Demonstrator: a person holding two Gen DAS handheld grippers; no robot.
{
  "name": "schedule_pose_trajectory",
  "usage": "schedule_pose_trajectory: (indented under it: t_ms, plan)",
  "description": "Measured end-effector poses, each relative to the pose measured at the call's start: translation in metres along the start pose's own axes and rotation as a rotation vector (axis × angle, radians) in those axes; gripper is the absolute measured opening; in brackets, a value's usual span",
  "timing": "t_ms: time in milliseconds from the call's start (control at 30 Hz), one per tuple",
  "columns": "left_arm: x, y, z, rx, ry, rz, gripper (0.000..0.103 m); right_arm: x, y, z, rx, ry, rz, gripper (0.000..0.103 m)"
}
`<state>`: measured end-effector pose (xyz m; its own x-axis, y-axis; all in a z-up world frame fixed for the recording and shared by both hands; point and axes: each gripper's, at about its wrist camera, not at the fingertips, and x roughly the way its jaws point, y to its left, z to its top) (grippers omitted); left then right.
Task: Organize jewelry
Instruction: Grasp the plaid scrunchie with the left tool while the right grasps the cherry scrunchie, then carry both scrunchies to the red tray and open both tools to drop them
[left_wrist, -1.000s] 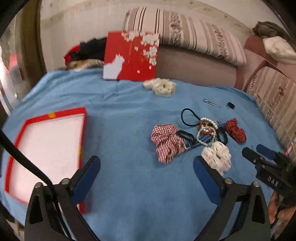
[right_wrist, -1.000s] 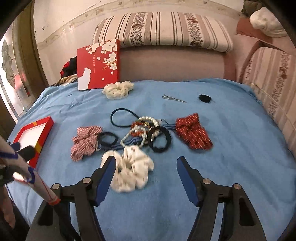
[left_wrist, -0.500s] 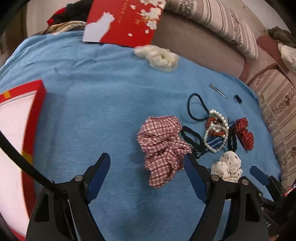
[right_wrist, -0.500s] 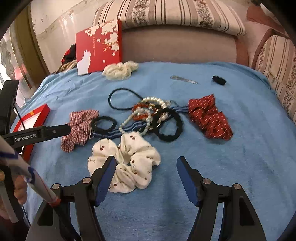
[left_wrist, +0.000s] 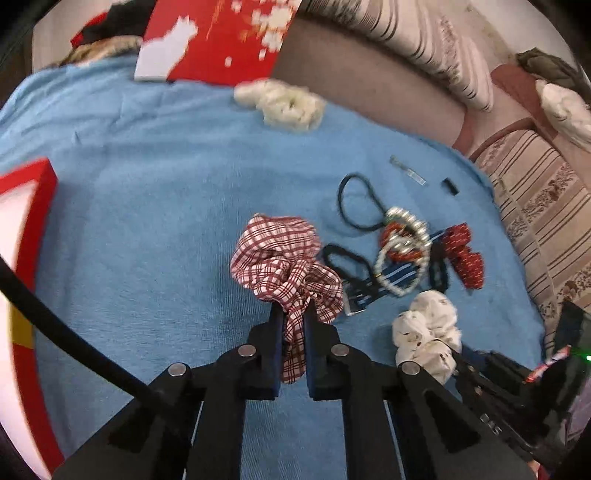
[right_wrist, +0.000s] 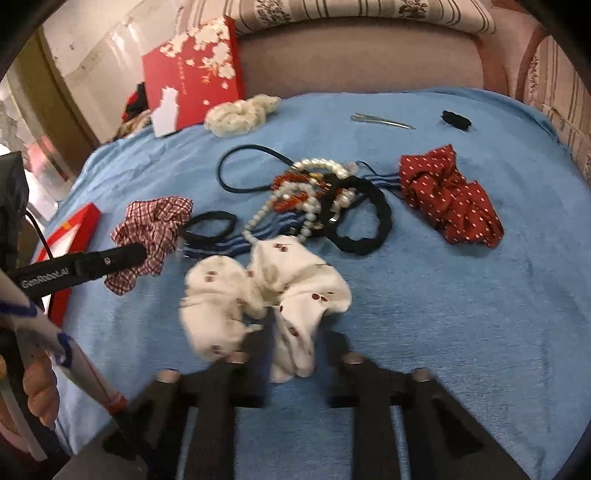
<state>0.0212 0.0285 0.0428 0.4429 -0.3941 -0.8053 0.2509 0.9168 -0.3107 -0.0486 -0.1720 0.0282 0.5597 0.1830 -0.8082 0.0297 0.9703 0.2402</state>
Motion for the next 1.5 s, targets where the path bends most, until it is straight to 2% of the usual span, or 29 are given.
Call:
schedule_pose_trajectory:
  t_ms: [100,300,400,467,600,700,833,933,1033,1167,1233,1300,1333,1367,1400,1433,1500]
  plan:
    - [-0.029,0.000,0.001,0.006,-0.065,-0.001,0.009,-0.007,0.007,-0.005,-0.016,-0.025,-0.007,0.012]
    - [-0.088,0.025,0.005,-0.015,-0.197,0.062,0.009,-0.027,0.025,-0.017,-0.025,-0.039,-0.005,0.011]
    - [-0.108,0.058,0.011,-0.091,-0.233,0.106,0.009,-0.048,0.049,-0.012,-0.067,-0.071,0.010,0.011]
    - [-0.119,0.086,0.017,-0.147,-0.244,0.152,0.009,-0.058,0.070,-0.005,-0.080,-0.078,0.056,0.011]
    - [-0.129,0.139,0.026,-0.243,-0.243,0.219,0.009,-0.057,0.118,0.013,-0.136,-0.066,0.125,0.011]
    - [-0.133,0.181,0.033,-0.295,-0.244,0.287,0.009,-0.042,0.160,0.034,-0.175,-0.051,0.159,0.011]
    - [-0.141,0.229,0.034,-0.359,-0.268,0.434,0.009,-0.010,0.212,0.062,-0.193,-0.014,0.214,0.011]
    - [-0.145,0.259,0.031,-0.409,-0.278,0.475,0.009,0.021,0.250,0.079,-0.200,0.028,0.257,0.011]
    - [-0.142,0.278,0.031,-0.425,-0.274,0.547,0.010,0.054,0.283,0.089,-0.231,0.061,0.272,0.011]
    - [-0.144,0.297,0.032,-0.474,-0.279,0.570,0.011,0.097,0.317,0.095,-0.280,0.099,0.240,0.011]
    - [-0.149,0.309,0.028,-0.515,-0.280,0.555,0.014,0.113,0.326,0.097,-0.292,0.110,0.224,0.011]
    - [-0.152,0.313,0.025,-0.536,-0.283,0.545,0.016,0.125,0.332,0.098,-0.306,0.128,0.212,0.015]
    - [-0.153,0.312,0.025,-0.539,-0.283,0.547,0.023,0.127,0.334,0.098,-0.314,0.129,0.197,0.019]
    - [-0.153,0.311,0.025,-0.538,-0.285,0.546,0.029,0.127,0.335,0.097,-0.325,0.127,0.185,0.025]
    - [-0.153,0.310,0.024,-0.533,-0.286,0.545,0.031,0.124,0.337,0.097,-0.329,0.123,0.188,0.037]
    - [-0.155,0.308,0.024,-0.529,-0.289,0.542,0.032,0.116,0.336,0.094,-0.333,0.111,0.197,0.045]
    - [-0.157,0.306,0.023,-0.530,-0.298,0.524,0.033,0.098,0.333,0.087,-0.346,0.086,0.200,0.049]
